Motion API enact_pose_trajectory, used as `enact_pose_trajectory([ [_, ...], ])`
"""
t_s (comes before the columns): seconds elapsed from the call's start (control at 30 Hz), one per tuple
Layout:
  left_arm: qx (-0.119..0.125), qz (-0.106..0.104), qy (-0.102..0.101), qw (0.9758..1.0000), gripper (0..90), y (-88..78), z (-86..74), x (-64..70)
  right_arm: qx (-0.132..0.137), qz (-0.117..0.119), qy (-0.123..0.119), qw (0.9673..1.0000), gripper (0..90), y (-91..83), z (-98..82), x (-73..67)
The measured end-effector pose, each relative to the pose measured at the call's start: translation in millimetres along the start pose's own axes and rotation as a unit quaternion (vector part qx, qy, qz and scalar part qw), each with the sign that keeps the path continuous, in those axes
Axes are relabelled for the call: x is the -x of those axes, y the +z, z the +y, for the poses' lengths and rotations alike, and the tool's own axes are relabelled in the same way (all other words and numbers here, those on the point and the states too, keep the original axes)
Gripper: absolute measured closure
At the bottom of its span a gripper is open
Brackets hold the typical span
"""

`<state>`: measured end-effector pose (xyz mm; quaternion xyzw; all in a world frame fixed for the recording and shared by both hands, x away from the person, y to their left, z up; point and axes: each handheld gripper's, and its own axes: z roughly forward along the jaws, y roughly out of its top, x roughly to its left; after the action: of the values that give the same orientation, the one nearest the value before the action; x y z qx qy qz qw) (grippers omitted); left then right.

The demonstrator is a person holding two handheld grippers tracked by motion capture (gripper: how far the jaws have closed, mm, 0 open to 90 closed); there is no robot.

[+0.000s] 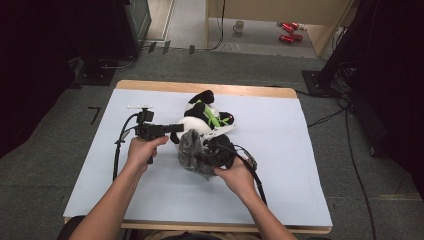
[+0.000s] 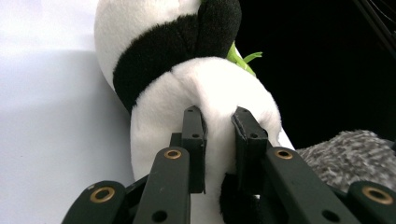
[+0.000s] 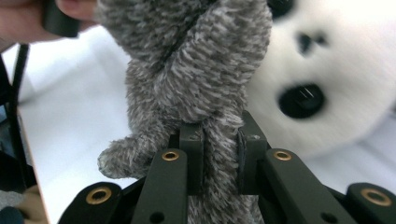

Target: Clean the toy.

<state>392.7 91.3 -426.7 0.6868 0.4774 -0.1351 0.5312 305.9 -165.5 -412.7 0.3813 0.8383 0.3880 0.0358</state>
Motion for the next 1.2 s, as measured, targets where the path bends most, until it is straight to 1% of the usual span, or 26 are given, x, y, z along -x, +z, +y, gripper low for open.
enact_pose_trajectory([
  [0.23,0.002,-0.002,-0.002,1.0,78.0,0.7,-0.1,-0.1,-0.008,-0.018,0.016,0.9997,77.5,-10.2,-12.3,16.4],
  [0.4,0.006,-0.002,-0.004,1.0,78.0,-0.3,0.1,-0.7,-0.01,-0.044,0.032,0.9985,77.6,-20.0,-19.5,31.5],
  [0.43,0.006,-0.003,-0.005,1.0,78.0,-0.2,0.1,-0.6,-0.01,-0.046,0.037,0.9982,77.6,-23.1,-20.5,33.9],
  [0.5,0.008,-0.004,-0.006,0.9999,78.0,0.2,0.3,-0.1,0.004,-0.041,0.036,0.9985,77.6,-30.5,-21.0,35.1],
  [0.6,0.01,-0.004,-0.006,0.9999,78.0,0.3,0.4,0.2,0.019,-0.032,0.029,0.9989,77.6,-40.6,-17.3,27.9],
  [0.67,0.01,-0.004,-0.007,0.9999,77.9,0.1,0.4,0.6,0.028,-0.023,0.018,0.9992,77.6,-45.0,-12.5,19.0],
  [0.7,0.009,-0.004,-0.005,0.9999,77.9,0.0,0.4,0.6,0.03,-0.015,0.009,0.9994,77.6,-46.3,-9.0,12.3],
  [0.87,0.008,-0.004,-0.004,1.0,77.9,0.6,1.1,1.9,0.036,0.012,-0.026,0.9989,77.5,-43.4,6.0,-12.4],
  [0.9,0.009,-0.004,-0.004,0.9999,77.9,0.6,1.4,2.1,0.037,0.02,-0.031,0.9986,77.5,-41.1,9.9,-18.1],
  [1.0,0.009,-0.006,-0.007,0.9999,77.9,1.5,1.9,3.1,0.034,0.032,-0.042,0.998,77.5,-32.0,17.3,-27.8],
  [1.03,0.009,-0.007,-0.006,0.9999,77.9,1.9,2.2,3.3,0.033,0.035,-0.046,0.9978,77.5,-26.6,19.1,-29.9],
  [1.1,0.01,-0.007,-0.005,0.9999,77.8,2.3,2.5,4.2,0.022,0.041,-0.047,0.9978,77.6,-13.1,20.9,-33.8],
  [1.2,0.009,-0.008,-0.005,0.9999,77.9,2.6,2.4,4.4,0.006,0.035,-0.052,0.998,77.6,6.3,21.4,-36.5],
])
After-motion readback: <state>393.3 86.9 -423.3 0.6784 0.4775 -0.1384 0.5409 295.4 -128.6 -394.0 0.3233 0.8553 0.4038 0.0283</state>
